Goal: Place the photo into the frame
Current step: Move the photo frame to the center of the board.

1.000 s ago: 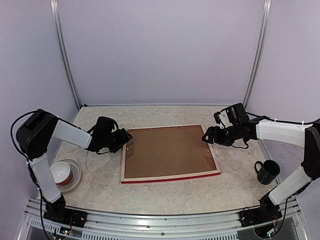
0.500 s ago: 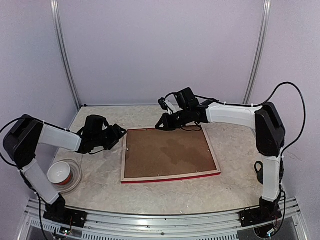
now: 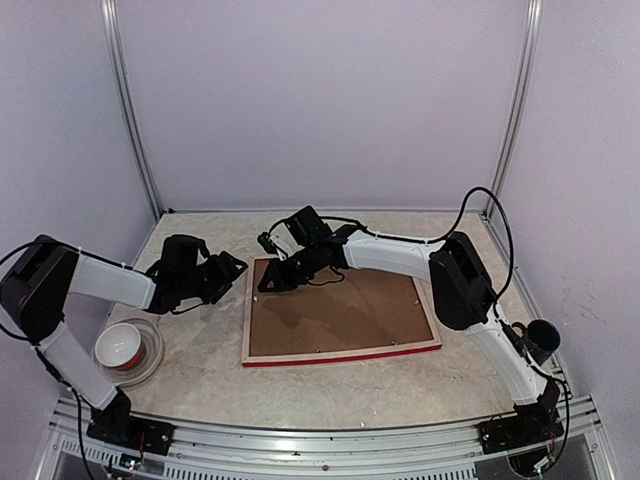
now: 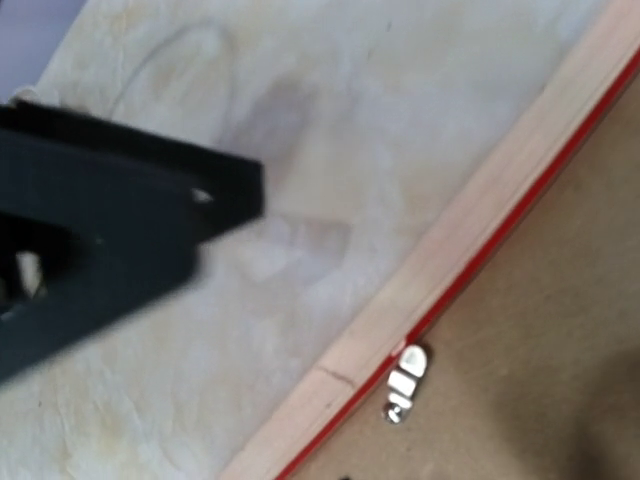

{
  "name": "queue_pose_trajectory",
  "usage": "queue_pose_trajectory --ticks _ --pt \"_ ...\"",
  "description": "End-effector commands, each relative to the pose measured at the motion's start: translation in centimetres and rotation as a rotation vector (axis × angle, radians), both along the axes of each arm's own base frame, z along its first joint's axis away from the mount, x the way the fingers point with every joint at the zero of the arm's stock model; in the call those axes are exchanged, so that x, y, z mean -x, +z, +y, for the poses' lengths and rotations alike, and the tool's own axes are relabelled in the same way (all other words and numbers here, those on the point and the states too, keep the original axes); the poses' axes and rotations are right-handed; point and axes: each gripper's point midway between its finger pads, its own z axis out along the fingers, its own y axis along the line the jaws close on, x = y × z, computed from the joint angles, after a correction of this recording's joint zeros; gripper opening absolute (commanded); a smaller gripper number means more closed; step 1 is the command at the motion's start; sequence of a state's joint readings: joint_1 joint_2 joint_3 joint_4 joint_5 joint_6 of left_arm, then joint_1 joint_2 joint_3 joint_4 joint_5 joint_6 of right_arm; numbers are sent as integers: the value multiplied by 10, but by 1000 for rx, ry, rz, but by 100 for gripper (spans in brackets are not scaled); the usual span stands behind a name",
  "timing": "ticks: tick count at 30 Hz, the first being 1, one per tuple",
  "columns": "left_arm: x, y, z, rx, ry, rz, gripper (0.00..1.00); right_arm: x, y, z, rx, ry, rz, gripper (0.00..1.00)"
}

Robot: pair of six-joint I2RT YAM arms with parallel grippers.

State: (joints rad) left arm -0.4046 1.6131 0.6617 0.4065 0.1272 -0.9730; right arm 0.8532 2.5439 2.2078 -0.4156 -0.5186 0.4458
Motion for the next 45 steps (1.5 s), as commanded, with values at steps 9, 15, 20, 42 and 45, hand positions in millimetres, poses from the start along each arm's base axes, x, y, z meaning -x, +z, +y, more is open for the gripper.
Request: queue_pose_trajectory --ticks 9,15,20,42,45 --pt "3 15 4 40 8 -61 73 12 -32 18 -46 30 86 12" --pt "-25 8 -8 21 -18 -68 73 8 -30 10 -27 -1 39 12" --pt "-31 -19 -28 75 -57 -5 73 6 -4 -11 -5 -47 -29 13" --pt "2 -29 -128 194 -260 9 73 16 -9 -80 122 -153 -9 16" --pt "-1 -28 -119 208 -241 2 73 15 -12 -83 110 -157 1 15"
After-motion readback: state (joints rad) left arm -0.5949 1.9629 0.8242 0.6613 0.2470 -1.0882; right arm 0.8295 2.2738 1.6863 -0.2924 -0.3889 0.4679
